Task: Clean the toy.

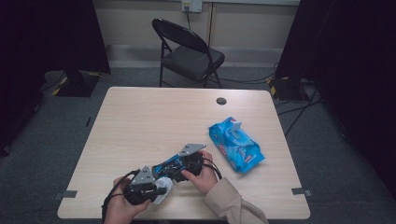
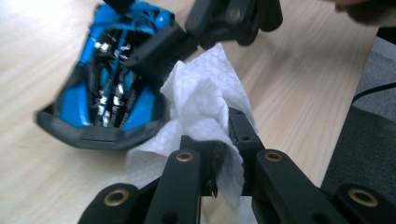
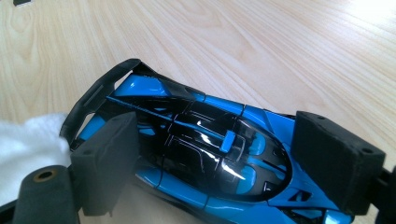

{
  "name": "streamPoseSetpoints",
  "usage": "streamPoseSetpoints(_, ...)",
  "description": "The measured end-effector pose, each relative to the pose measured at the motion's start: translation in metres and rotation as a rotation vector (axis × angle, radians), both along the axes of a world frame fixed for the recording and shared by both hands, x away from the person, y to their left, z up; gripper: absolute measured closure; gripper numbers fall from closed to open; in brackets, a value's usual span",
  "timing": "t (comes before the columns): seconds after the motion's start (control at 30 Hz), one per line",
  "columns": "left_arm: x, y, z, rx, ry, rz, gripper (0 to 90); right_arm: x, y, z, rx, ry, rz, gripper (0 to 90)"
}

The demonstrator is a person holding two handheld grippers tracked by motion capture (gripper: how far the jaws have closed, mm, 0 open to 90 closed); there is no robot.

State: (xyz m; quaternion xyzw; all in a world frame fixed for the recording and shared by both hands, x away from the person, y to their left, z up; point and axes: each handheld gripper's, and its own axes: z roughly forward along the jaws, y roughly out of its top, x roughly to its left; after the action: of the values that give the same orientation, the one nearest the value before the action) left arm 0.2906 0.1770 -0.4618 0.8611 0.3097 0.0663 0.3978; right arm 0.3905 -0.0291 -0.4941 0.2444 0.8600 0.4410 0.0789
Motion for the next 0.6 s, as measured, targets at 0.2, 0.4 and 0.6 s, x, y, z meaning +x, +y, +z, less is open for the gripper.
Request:
streamPoseSetpoints(0.2,0.007,0.012,0.016,-0.002,-0.032,0.030,83.9,0.000,0.000,0.000,0.002,0.000,-0.002,14.7)
streamPoseSetpoints(0.4,0.019,0.025,0.021,0.003,-0.054,0.076,83.9,0.000,0.000,0.000,0.003,-0.002,-0.001,14.7)
streamPoseSetpoints(0.6,0.034,0.039,0.021,0.003,-0.048,0.125,83.9,0.000,0.000,0.000,0.004,-0.004,0.000,14.7)
